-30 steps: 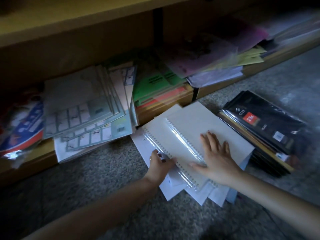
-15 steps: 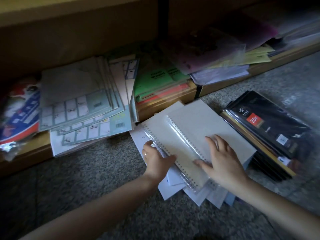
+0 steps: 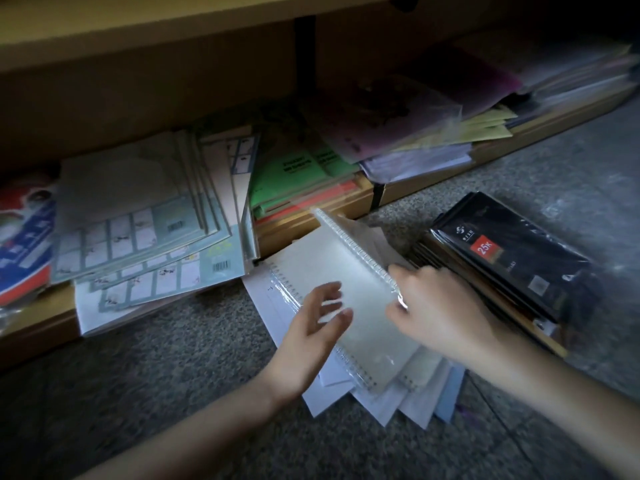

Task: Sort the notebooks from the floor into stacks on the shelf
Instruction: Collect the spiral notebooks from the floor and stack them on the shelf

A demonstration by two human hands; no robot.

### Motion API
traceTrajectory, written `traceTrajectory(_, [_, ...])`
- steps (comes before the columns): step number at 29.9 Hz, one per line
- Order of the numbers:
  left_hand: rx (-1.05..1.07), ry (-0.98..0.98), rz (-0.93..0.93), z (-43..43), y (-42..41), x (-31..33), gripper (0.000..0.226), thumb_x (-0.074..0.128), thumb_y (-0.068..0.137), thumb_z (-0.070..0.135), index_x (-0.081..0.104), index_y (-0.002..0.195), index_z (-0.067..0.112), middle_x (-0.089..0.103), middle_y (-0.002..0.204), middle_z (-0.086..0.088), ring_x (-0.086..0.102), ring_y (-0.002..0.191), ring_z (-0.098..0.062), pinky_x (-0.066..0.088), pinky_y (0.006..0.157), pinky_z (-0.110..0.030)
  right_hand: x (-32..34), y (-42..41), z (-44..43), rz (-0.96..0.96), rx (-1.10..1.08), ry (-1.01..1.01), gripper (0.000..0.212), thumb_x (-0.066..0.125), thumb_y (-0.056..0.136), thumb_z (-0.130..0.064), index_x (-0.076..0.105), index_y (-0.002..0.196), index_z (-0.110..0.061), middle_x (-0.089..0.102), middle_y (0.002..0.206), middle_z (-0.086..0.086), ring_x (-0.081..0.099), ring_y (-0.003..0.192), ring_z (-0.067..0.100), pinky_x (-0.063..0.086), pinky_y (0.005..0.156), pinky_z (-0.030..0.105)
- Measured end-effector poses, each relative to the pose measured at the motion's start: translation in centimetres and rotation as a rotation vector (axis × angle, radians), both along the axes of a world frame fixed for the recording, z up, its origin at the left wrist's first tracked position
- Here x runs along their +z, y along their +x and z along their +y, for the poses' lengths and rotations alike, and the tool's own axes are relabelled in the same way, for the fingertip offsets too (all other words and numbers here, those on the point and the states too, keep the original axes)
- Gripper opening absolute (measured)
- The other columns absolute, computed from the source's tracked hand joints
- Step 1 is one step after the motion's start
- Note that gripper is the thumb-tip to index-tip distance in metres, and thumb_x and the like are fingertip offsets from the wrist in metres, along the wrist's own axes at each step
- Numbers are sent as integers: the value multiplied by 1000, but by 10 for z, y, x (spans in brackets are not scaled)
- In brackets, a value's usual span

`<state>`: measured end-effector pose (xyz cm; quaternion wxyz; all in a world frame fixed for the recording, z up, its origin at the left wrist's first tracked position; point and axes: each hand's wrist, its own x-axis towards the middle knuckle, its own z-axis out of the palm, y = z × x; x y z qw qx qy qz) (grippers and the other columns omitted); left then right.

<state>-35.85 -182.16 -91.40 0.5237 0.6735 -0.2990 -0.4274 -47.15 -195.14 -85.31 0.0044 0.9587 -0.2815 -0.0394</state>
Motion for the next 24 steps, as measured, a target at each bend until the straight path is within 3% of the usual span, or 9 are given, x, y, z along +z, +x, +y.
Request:
traceTrajectory(3, [-18,60,494,-10,-3,9,69,66,74,54,45,131,20,56,126,1,57,114,-14,50,94,-30,-4,-10,31,-65,102,-8,22,65,65,-27,59,83,-15,60,52,3,60,42,17,31,36,23])
traceTrajectory(6, [59,104,722,-13,-9,13,31,62,84,34,62,90,4,62,85,-13,61,85,-22,52,74,-32,-21,-16,61,-167,164,93,35,57,59,-33,65,86,-13,54,47,-2,51,31,15,31,30,19])
traceTrajectory(8, [130,113,710,-5,-7,13,19,52,90,11,65,81,1,64,77,-16,63,71,-24,53,67,-29,-25,-20,67,-230,161,215,39,51,69,-41,64,96,-17,62,60,-4,59,44,14,41,36,22])
traceTrajectory(10, [142,108,645,4,1,14,26,47,89,1,71,77,0,67,85,-22,65,75,-29,53,76,-36,-26,-23,62,-324,120,363,43,48,78,-48,59,111,-23,70,86,-8,66,70,7,51,58,16])
traceTrajectory(12, [153,116,534,10,13,24,26,52,85,-1,74,71,3,65,90,-25,62,80,-32,48,86,-44,-30,-23,48,-408,64,432,60,46,83,-54,42,133,-22,56,128,-8,54,113,2,39,92,8])
traceTrajectory(14, [166,65,420,16,25,39,15,64,72,-2,75,70,7,69,85,-19,66,76,-30,52,82,-43,-38,-22,30,-448,-66,504,81,50,79,-63,19,144,-24,32,144,-11,33,131,2,30,108,20])
traceTrajectory(16, [139,-29,354,21,38,60,17,62,62,2,74,74,5,73,81,-12,70,72,-23,58,71,-34,-29,-17,16,-501,-263,778,84,57,69,-68,25,137,-31,40,132,-25,42,122,0,36,101,21])
traceTrajectory(19, [132,-180,278,24,55,100,23,56,60,6,77,69,13,73,75,-4,70,69,-16,58,64,-25,-14,-12,1,-670,-298,1173,40,75,70,-41,58,100,-21,70,90,-26,65,94,-1,44,72,6])
traceTrajectory(24, [192,-392,193,18,77,162,20,66,61,3,77,73,16,73,74,-3,70,66,-13,55,56,-23,35,12,-7,-940,-121,1192,32,62,75,-28,57,104,-15,73,89,-5,66,73,9,51,50,25])
